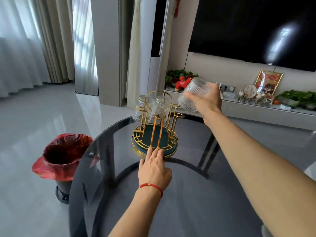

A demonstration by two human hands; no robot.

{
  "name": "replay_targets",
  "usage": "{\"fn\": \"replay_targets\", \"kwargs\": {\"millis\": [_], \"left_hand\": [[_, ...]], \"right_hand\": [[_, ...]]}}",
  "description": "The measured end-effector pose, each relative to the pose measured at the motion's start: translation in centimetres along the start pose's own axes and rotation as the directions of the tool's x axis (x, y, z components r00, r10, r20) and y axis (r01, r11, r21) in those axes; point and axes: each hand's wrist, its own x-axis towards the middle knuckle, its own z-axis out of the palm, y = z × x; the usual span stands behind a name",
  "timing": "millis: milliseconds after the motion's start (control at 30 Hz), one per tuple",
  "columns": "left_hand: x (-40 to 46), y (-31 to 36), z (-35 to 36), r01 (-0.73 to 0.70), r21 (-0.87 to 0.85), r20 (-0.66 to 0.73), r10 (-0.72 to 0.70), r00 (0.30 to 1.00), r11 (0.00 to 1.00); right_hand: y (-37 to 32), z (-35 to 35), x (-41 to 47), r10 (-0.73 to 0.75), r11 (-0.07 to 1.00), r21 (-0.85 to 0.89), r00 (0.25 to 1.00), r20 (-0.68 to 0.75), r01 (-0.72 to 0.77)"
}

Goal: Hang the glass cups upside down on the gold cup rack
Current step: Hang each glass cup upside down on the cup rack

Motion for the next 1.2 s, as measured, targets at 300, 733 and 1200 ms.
{"fn": "replay_targets", "kwargs": {"millis": [300,733,1200], "left_hand": [[-0.1,-0.2,0.2,0.031,-0.116,0.005,-0.03,1.0,0.993],[-0.2,0.5,0.4,0.043,-0.077,0.043,-0.039,0.998,0.996],[-0.7,1.5,0.4,0.052,-0.003,-0.005,-0.052,0.999,0.999]], "right_hand": [[2.3,3.4,3.1,0.064,0.983,-0.179,0.989,0.134,-0.039],[4.4,5.7,2.3,0.212,0.934,-0.35,0.904,0.371,-0.076],[4.6,0.8,-3.8,0.125,0.971,-0.237,0.915,0.383,-0.034]]}}
